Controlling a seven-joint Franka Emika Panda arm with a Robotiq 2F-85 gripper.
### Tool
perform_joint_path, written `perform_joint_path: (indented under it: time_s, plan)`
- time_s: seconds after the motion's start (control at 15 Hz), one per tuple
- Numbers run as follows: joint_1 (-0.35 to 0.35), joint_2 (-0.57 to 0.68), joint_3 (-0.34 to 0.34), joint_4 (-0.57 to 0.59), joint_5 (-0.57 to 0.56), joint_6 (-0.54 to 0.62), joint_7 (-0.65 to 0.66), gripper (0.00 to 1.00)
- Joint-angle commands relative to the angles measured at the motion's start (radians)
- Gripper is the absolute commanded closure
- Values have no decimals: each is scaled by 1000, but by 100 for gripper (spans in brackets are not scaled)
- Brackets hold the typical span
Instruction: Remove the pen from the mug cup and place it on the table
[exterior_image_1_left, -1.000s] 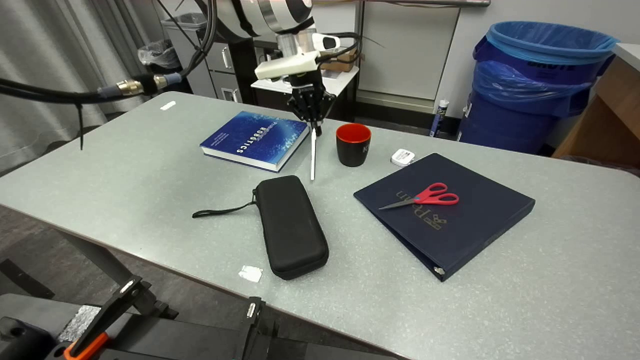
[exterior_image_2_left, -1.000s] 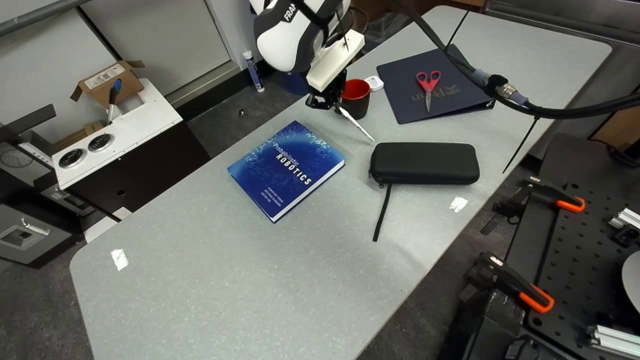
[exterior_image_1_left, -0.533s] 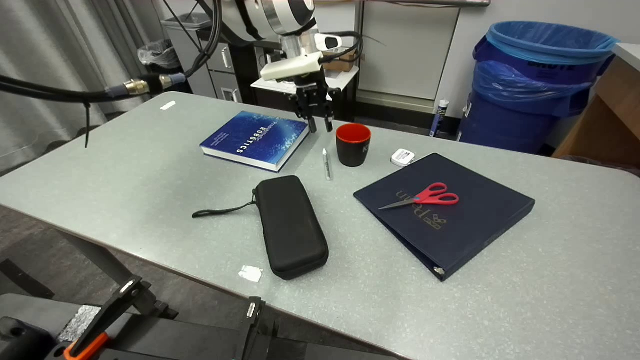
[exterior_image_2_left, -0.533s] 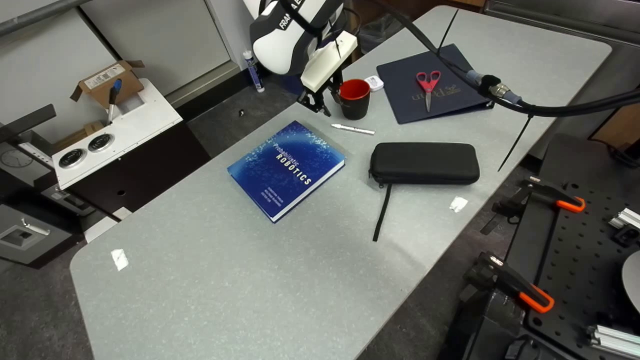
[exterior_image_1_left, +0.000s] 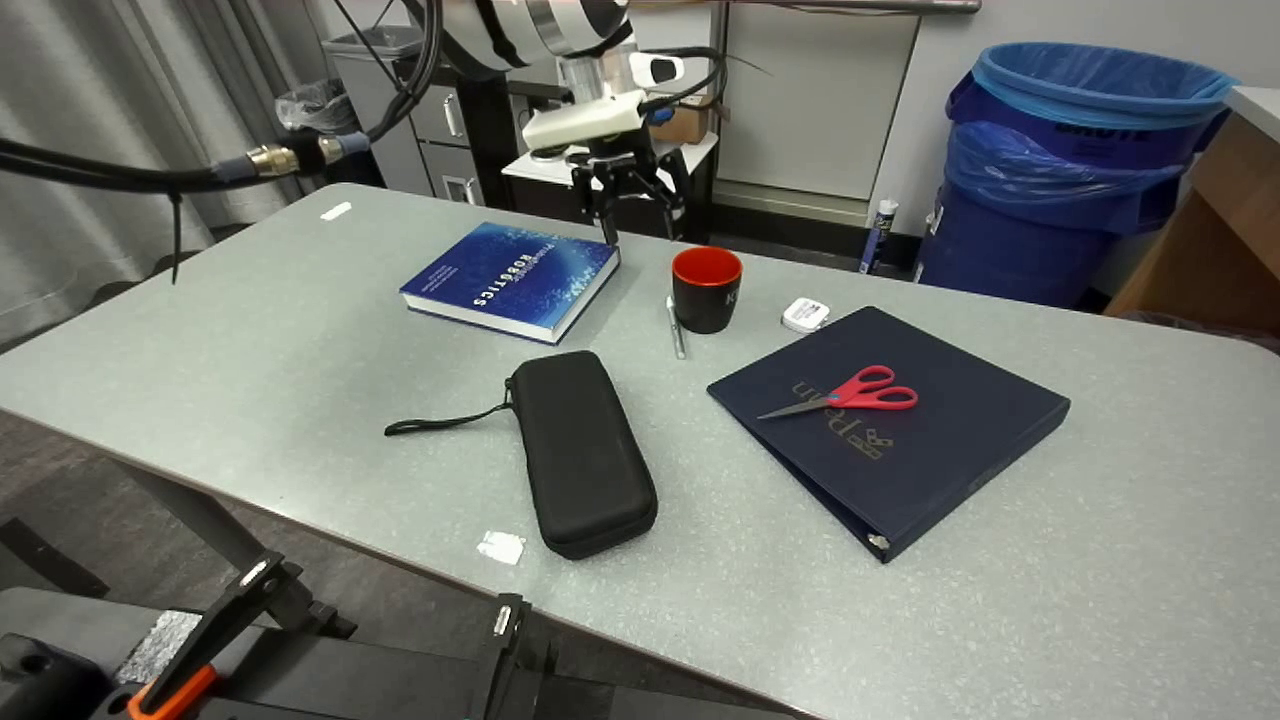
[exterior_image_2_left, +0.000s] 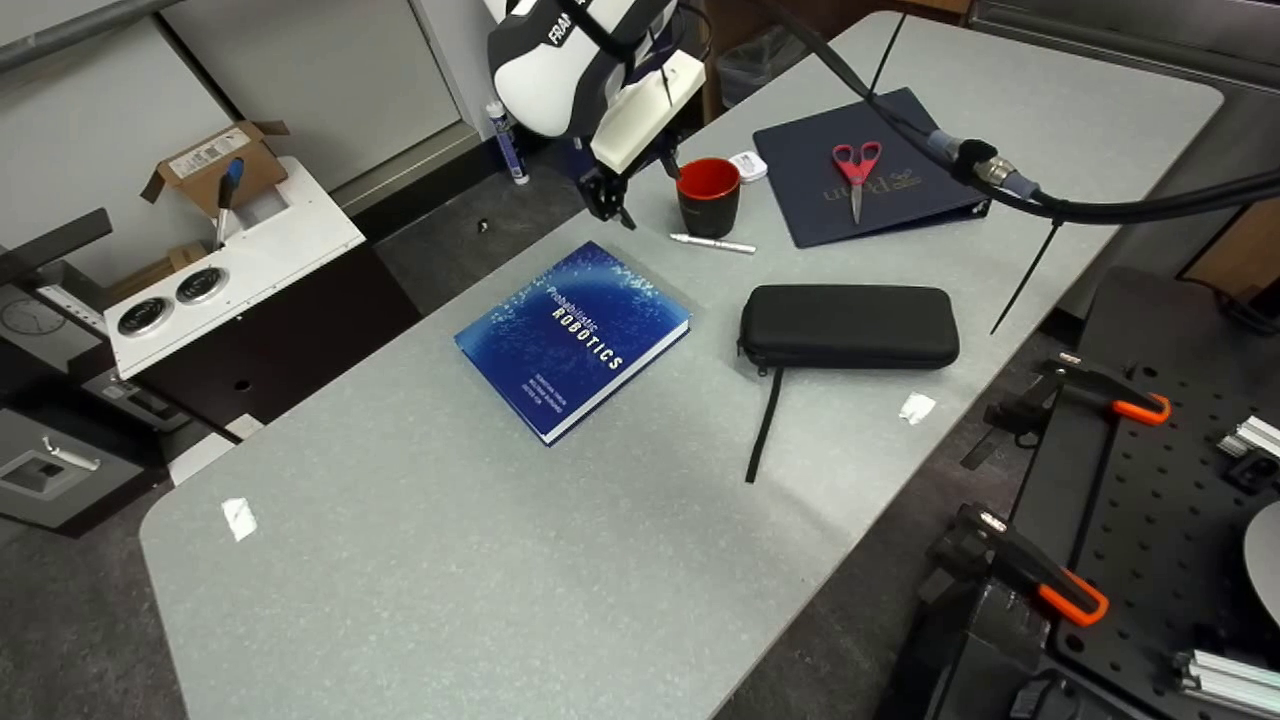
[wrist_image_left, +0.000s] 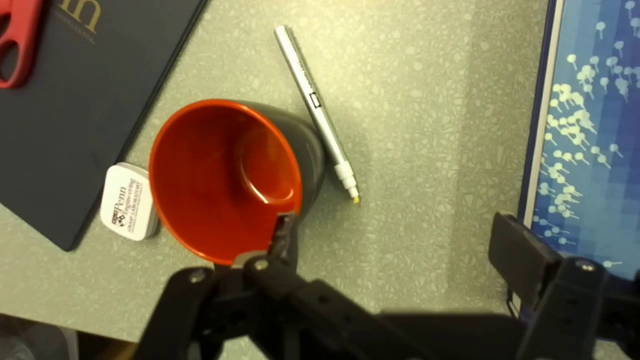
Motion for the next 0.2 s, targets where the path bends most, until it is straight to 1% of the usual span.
perform_joint_path:
  time_s: [0.0,0.13]
  plan:
    - [-1,3,1,7,0,-3,-2,0]
    - [-1,3,1,8,-1,-3,-3,0]
